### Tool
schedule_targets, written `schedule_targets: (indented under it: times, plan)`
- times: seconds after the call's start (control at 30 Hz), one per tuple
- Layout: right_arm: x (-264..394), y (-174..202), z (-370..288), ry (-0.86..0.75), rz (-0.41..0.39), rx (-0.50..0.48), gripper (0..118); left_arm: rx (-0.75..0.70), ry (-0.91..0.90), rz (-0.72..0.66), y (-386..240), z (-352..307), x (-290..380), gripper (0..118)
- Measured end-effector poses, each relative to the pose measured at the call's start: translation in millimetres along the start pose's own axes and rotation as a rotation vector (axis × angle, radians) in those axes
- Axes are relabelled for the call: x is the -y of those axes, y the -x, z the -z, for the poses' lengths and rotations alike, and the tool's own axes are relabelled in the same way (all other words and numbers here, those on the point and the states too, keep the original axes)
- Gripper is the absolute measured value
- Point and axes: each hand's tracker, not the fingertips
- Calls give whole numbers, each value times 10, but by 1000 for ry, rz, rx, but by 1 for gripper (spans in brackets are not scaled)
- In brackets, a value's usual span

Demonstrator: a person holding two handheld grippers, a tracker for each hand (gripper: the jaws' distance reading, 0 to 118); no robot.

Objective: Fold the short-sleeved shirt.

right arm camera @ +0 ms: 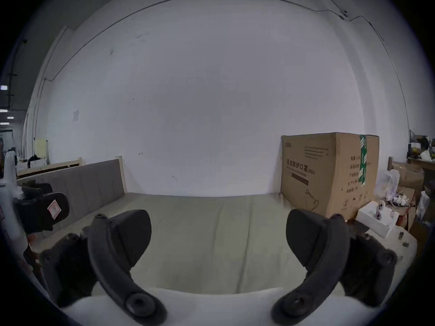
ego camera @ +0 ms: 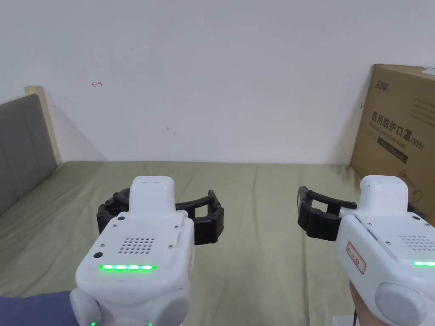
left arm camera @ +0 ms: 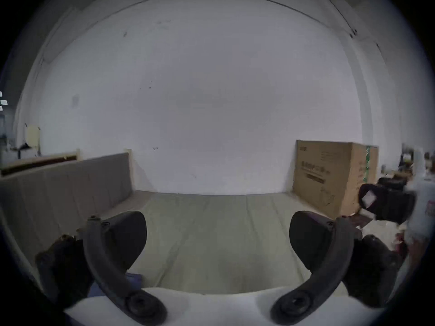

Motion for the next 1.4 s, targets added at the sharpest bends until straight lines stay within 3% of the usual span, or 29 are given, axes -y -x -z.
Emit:
schedule_targets:
  times: [0.3,0.6,0.93,1.4]
  plan:
    - [40,-21,18,13,-11,1,118,31,-28,44,-95,-37,37,118]
    - [1,-85,12,33,25,1,118,93,58,-110,38,3,11,118]
    - [26,-106,48,62,43,-11,118,17,104,-110,-12,95,-52,118]
    - [68,-155,48,91,40,-17,118,44,95,-157,-5,56,-82,118]
